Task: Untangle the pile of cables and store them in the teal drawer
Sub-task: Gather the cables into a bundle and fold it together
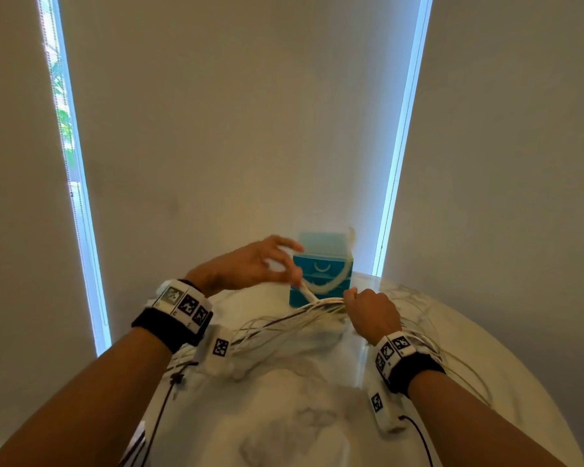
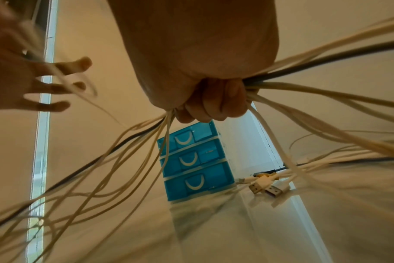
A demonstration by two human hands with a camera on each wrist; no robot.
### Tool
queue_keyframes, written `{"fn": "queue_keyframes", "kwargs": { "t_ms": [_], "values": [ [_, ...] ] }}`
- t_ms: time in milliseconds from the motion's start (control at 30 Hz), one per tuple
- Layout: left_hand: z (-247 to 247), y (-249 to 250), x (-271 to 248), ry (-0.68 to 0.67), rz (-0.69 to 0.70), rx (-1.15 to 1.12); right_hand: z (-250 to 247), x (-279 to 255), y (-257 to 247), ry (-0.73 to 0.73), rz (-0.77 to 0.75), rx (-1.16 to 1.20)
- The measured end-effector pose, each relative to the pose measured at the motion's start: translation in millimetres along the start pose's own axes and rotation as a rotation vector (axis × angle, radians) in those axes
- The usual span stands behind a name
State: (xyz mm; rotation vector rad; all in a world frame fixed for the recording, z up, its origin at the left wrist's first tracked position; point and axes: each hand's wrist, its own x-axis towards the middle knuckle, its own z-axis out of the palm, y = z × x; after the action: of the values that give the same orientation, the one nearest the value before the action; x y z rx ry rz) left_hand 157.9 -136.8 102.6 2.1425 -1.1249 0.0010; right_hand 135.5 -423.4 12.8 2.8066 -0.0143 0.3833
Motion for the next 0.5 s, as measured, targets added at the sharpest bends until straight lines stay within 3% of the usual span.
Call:
{"fn": "queue_keyframes", "kwargs": {
  "t_ms": [33,100,200,333,500],
  "values": [
    [-1,0,-2,-0.193,-0.060,0.128,-4,3,1,0.004,0.026,0.045],
    [1,-6,-7,-0.399,-0.252,0.333,-9,11,1,0.042,0.056,0.096],
    [6,-37,-16,-0.436,-0.420,0.569,-14,15,2,0.055,0.056,0.078],
    [-16,-63,-31,-0.116,-0.567,0.777,-7,17,13,0.065,0.080,0.056],
    [-58,-70,-56,0.486,-0.610,0.858,1,18,18,0.054,0.088,0.058]
  ]
}}
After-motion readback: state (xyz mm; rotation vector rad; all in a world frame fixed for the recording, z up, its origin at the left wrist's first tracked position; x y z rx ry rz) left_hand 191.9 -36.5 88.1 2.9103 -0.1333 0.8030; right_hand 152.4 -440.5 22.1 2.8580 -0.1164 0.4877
